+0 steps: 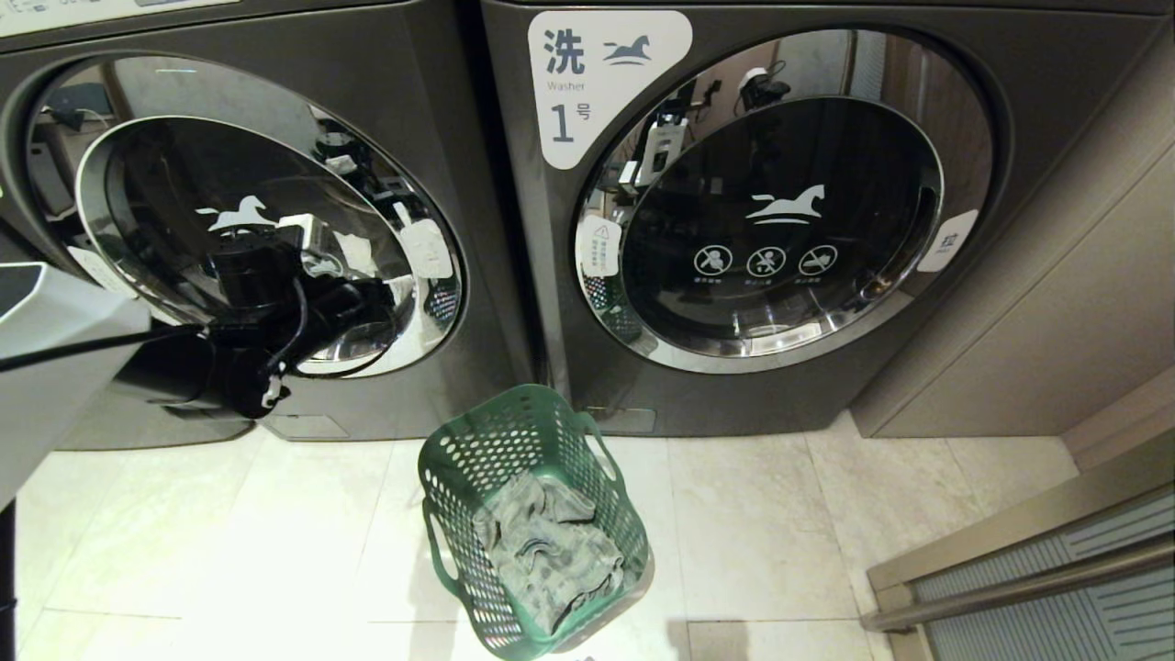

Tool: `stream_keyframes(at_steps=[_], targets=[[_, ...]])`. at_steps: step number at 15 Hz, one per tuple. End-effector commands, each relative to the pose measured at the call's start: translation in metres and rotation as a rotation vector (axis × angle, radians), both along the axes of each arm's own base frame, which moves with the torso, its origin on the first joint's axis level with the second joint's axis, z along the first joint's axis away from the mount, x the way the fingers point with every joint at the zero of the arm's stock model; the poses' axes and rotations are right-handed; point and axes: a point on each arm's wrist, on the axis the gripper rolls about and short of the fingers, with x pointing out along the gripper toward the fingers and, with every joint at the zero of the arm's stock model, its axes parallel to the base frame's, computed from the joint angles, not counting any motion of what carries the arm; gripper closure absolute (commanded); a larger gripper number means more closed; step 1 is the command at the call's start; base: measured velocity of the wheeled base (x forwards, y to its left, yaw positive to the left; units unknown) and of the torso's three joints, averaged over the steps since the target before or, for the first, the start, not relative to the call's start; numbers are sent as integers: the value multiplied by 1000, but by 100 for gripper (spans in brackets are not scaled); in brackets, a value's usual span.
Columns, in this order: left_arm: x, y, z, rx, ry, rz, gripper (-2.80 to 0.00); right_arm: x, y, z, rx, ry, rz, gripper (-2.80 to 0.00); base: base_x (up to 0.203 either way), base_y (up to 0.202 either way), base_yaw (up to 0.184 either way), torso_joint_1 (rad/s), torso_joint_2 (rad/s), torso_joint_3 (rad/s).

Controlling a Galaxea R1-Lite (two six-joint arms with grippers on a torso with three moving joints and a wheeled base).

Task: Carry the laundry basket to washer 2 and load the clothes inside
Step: Open the lid of the washing machine

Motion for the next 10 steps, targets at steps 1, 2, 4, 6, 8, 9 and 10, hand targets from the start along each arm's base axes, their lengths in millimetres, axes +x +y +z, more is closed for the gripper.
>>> stream_keyframes(at_steps=[1,2,4,6,8,9,10], targets=[[-4,8,6,-11,-9,-62,-280,0,0,0,-1,0,1,0,0,0,0,0,0,0],[-9,15,7,-15,-2,-122,-280,0,0,0,-1,0,1,0,0,0,0,0,0,0],[-15,29,4,-18,11,-239,-280,0,0,0,-1,0,1,0,0,0,0,0,0,0],[-15,43,2,-15,2,-334,-280,0,0,0,-1,0,1,0,0,0,0,0,0,0],[-11,55,-4,1,-38,-429,-280,0,0,0,-1,0,1,0,0,0,0,0,0,0],[-5,58,-5,16,-74,-443,-280,0,0,0,-1,0,1,0,0,0,0,0,0,0],[0,59,-5,31,-112,-447,-280,0,0,0,-1,0,1,0,0,0,0,0,0,0]])
